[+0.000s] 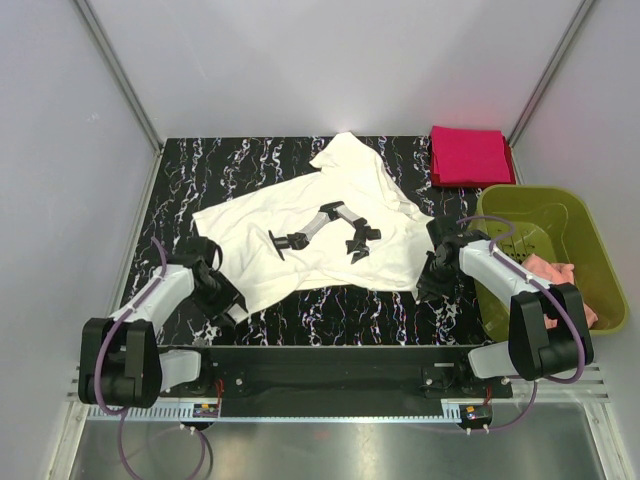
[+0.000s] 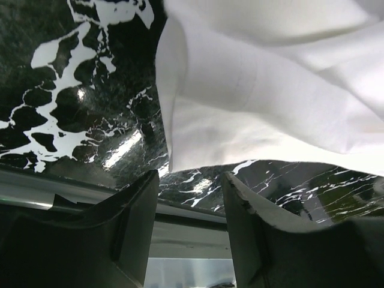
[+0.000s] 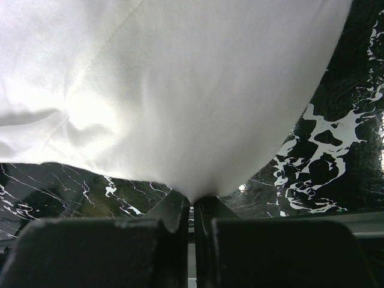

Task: Fold and stack the t-shirts
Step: Flatten the tshirt out

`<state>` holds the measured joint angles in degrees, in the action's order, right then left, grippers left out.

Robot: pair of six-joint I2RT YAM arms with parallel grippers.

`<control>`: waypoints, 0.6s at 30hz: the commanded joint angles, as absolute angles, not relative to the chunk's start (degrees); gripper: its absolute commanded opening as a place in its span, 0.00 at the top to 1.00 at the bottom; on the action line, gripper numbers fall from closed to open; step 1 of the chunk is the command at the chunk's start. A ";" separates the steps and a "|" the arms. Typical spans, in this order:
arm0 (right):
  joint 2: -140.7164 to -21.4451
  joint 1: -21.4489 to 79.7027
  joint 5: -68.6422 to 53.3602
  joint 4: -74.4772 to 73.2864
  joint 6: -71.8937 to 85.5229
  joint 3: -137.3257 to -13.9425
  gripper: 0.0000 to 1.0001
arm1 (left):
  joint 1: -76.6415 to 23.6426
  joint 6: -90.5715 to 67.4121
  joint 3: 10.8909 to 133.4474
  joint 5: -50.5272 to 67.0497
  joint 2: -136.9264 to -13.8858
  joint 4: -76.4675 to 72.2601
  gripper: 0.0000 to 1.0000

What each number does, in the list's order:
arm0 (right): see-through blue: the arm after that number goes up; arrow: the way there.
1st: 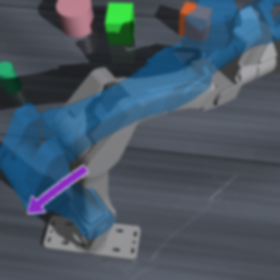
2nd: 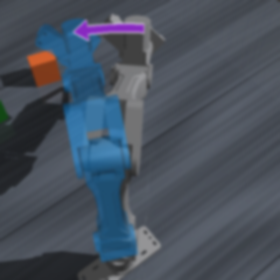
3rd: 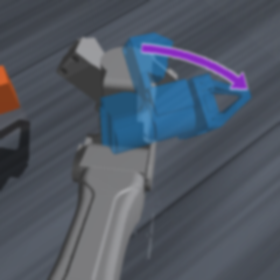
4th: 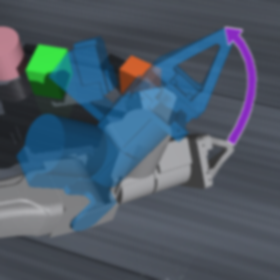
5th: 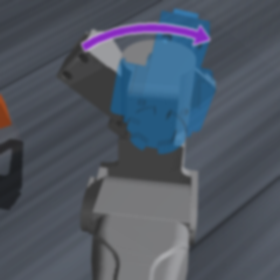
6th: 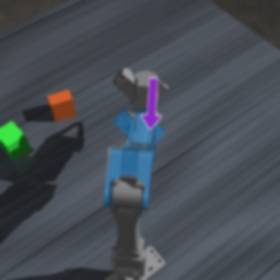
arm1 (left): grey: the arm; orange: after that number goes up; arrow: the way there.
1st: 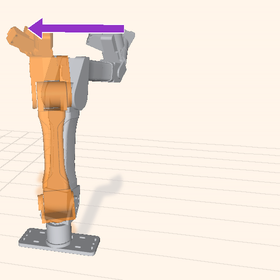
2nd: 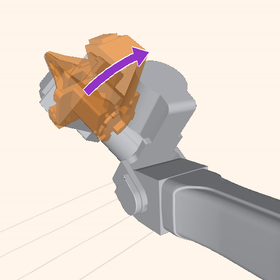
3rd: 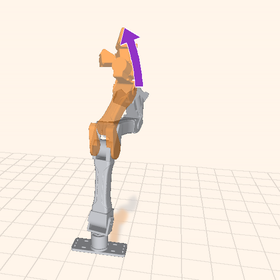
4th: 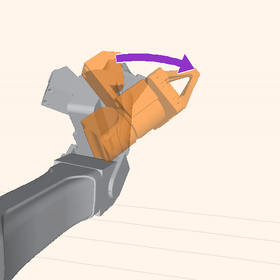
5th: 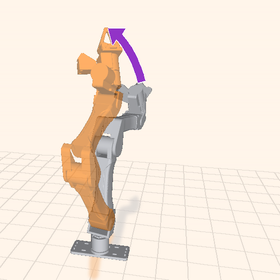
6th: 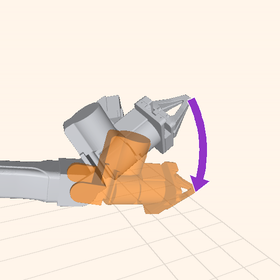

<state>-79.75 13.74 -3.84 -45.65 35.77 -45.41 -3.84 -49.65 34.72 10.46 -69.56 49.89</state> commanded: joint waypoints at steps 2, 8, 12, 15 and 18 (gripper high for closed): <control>-78.84 14.15 -4.48 -44.74 35.25 -45.53 1.00 | -3.69 -49.66 35.15 7.56 -72.32 45.88 0.49; -78.14 14.15 -4.39 -45.17 35.51 -45.53 1.00 | -3.69 -49.57 32.79 8.00 -74.44 42.90 0.55; -77.78 14.15 -5.18 -45.18 35.95 -45.61 1.00 | -3.69 -48.70 33.22 8.96 -75.93 40.78 0.86; -77.78 14.24 -5.97 -45.87 35.69 -47.01 1.00 | -3.60 -46.86 36.99 8.27 -75.94 42.62 1.00; -77.52 16.08 -3.96 -47.45 34.02 -50.09 1.00 | -3.60 -45.09 45.94 3.11 -73.05 49.11 1.00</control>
